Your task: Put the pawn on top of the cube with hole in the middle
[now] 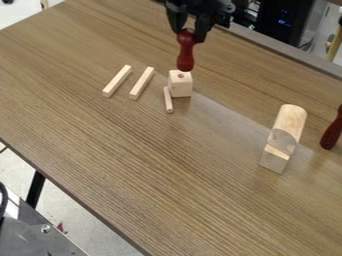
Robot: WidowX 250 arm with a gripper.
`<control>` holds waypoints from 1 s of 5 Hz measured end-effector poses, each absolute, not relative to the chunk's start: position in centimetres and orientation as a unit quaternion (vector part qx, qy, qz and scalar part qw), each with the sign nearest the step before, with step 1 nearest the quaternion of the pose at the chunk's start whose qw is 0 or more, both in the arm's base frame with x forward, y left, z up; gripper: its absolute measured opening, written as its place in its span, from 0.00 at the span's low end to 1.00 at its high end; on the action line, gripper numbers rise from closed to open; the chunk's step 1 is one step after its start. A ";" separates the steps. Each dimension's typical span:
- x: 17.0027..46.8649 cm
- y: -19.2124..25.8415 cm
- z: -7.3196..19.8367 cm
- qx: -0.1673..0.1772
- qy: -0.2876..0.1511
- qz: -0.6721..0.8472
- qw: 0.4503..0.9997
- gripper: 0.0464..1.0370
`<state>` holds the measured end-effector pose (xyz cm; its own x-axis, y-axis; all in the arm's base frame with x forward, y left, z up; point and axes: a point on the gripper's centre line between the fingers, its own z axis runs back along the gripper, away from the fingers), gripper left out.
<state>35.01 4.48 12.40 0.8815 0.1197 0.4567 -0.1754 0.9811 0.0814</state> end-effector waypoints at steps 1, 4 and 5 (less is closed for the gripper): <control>35.1 4.7 11.4 0.062 -0.220 0.074 0.971 0.40; 36.3 5.7 11.2 0.065 -0.221 0.081 0.970 0.40; 36.3 5.7 11.1 0.064 -0.219 0.083 0.970 0.40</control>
<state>36.34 5.70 11.06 0.8901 0.1337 0.4356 -0.1894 0.9780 0.0869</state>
